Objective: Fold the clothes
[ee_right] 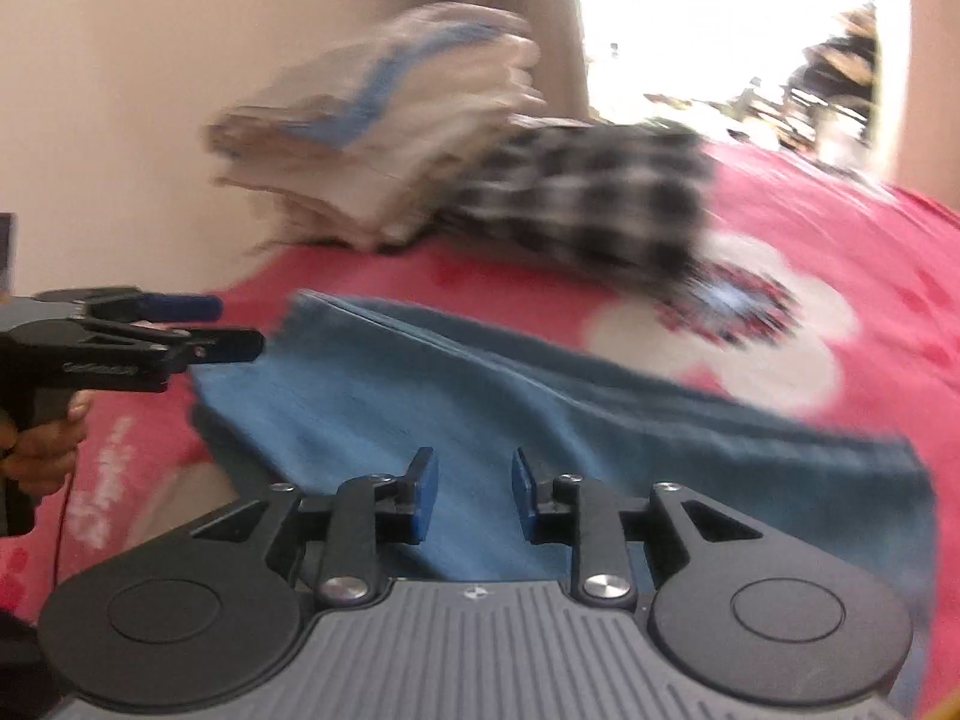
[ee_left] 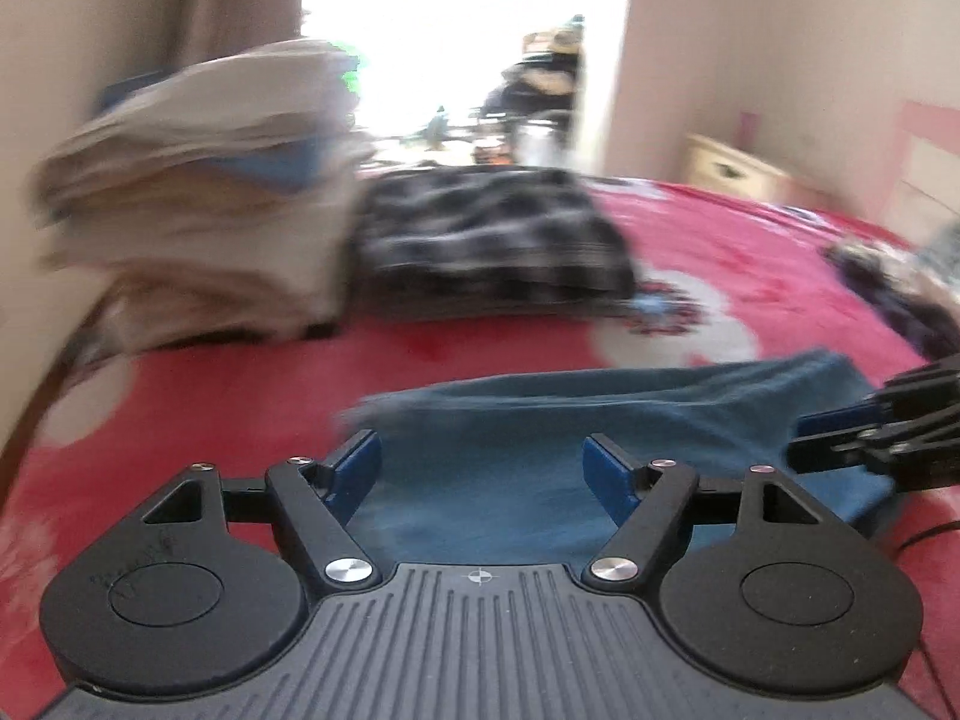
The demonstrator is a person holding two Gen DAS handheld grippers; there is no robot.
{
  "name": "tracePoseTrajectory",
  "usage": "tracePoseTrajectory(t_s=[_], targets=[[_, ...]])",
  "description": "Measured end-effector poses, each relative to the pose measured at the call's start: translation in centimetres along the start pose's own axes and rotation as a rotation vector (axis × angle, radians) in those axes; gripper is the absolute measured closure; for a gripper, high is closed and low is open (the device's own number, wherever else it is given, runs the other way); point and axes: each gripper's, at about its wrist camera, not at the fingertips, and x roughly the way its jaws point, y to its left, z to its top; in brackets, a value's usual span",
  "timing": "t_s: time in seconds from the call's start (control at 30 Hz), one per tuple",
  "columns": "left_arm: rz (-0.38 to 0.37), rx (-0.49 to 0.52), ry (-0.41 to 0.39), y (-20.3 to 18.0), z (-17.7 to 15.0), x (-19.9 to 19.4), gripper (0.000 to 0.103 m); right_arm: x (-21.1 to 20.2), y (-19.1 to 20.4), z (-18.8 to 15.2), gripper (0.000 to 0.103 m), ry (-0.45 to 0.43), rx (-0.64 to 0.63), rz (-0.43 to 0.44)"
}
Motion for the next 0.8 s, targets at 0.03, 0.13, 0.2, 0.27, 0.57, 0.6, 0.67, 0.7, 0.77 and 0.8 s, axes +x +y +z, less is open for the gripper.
tracePoseTrajectory(t_s=[0.03,0.13,0.2,0.27,0.57,0.6,0.67,0.7,0.77,0.8], targets=[[0.001,-0.039,0.025,1.3,-0.1,0.0,0.028,0.5,0.6,0.5,0.073,-0.009,-0.039,0.032],[-0.042,-0.179,0.12,5.2,-0.2,0.7,0.026,2.5,2.2,1.8,0.065,-0.003,-0.143,0.144],[-0.122,-0.318,0.196,7.7,-0.6,2.0,0.026,3.9,3.4,2.4,0.06,0.026,-0.204,0.224],[-0.178,-0.409,0.229,9.3,-1.2,3.1,0.026,5.4,5.1,3.0,0.055,0.058,-0.284,0.279],[-0.421,-0.541,0.362,12.1,-2.6,7.3,0.023,9.4,12.5,1.6,0.033,0.132,-0.56,0.247],[-0.436,-0.539,0.363,12.2,-2.6,7.4,0.023,9.7,13.3,0.9,0.033,0.125,-0.608,0.206],[-0.456,-0.562,0.364,12.3,-2.7,7.8,0.023,10.5,14.8,-0.4,0.032,0.11,-0.703,0.122],[-0.467,-0.577,0.363,12.4,-2.8,7.9,0.023,10.8,15.6,-1.1,0.03,0.103,-0.75,0.08],[-0.502,-0.618,0.368,12.6,-2.7,8.2,0.024,11.5,16.9,-2.2,0.024,0.09,-0.82,0.015],[-0.523,-0.643,0.371,12.7,-2.7,8.4,0.025,11.8,17.3,-2.4,0.024,0.083,-0.832,-0.01]])
